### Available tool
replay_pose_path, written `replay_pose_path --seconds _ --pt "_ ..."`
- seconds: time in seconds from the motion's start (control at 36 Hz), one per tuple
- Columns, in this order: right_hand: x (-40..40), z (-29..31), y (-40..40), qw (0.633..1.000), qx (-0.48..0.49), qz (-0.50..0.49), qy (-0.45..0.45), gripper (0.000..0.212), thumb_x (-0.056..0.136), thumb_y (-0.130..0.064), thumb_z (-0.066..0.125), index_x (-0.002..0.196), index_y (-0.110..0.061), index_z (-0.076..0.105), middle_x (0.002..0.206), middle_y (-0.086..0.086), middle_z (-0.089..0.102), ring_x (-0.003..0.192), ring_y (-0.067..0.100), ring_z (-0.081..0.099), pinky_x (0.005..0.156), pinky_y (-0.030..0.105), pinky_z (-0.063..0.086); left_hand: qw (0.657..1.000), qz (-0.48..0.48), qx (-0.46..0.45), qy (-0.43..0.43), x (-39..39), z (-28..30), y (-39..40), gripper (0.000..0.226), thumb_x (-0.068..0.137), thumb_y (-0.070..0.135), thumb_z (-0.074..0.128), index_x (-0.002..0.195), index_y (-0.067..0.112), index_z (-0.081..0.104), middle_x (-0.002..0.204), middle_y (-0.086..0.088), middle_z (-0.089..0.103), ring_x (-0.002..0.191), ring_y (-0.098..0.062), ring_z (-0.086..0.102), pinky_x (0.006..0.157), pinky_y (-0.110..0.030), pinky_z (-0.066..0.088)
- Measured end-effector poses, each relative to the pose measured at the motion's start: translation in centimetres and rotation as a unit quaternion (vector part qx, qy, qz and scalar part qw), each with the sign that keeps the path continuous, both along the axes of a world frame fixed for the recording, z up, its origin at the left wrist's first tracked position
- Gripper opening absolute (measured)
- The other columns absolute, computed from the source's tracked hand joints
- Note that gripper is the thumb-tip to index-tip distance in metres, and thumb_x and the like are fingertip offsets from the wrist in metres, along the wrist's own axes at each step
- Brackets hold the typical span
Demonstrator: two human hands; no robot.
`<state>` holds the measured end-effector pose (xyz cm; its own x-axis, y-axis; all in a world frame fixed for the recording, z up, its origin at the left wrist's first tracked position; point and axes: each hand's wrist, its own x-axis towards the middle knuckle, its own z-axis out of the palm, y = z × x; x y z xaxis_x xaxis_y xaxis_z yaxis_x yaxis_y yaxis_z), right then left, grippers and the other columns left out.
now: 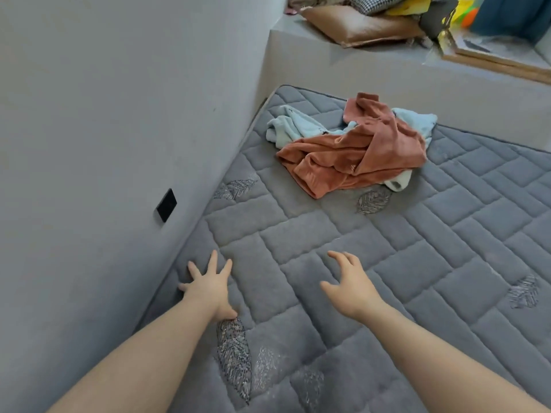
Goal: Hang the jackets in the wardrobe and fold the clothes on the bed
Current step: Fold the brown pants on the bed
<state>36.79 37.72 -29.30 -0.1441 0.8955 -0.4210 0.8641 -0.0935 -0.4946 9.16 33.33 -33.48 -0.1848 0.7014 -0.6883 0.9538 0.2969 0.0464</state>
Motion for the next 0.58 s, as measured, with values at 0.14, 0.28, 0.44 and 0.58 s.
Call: replay_pose_path --seconds 0.14,0.28,0.44,0.58 --pt "-1.3 -3.2 6.2 1.000 0.002 -0.025 -0.017 0.072 0.098 -0.028 0.059 0.160 -0.028 0.025 0.170 0.000 0.004 0.146 0.023 0.037 0.106 0.034 0.042 1.000 0.005 0.000 -0.003 -0.2 -2.0 1.2 0.136 0.071 0.055 0.086 0.157 0.041 -0.018 0.162 0.007 -0.036 0.149 -0.054 -0.009 0.111 -0.072 0.029" --pt "-3.7 -4.4 12.5 0.999 0.008 -0.028 -0.030 0.077 0.094 -0.026 0.060 0.161 -0.028 0.022 0.170 0.004 -0.006 0.130 0.035 0.054 0.104 0.042 0.049 1.000 0.013 0.000 0.000 -0.3 -2.9 1.9 0.141 0.068 0.049 0.090 0.157 0.042 -0.019 0.161 0.009 -0.038 0.149 -0.055 -0.008 0.110 -0.071 0.032" --pt "-6.6 -5.3 18.9 0.999 0.021 -0.013 -0.041 0.078 0.093 -0.025 0.062 0.161 -0.029 0.024 0.170 0.007 -0.016 0.146 0.034 0.037 0.107 0.042 0.046 1.000 0.008 0.002 0.008 -0.4 -4.1 2.1 0.143 0.068 0.051 0.090 0.155 0.041 -0.024 0.158 0.009 -0.043 0.148 -0.057 -0.011 0.110 -0.072 0.033" --pt "-7.2 -6.1 22.3 0.995 0.002 -0.026 -0.092 0.079 0.088 -0.021 0.071 0.158 -0.029 0.035 0.170 0.007 -0.014 0.151 0.038 0.021 0.112 0.042 0.038 1.000 0.009 0.005 0.006 -0.5 -4.3 2.2 0.143 0.068 0.049 0.090 0.155 0.042 -0.023 0.158 0.009 -0.043 0.148 -0.057 -0.012 0.110 -0.073 0.032"
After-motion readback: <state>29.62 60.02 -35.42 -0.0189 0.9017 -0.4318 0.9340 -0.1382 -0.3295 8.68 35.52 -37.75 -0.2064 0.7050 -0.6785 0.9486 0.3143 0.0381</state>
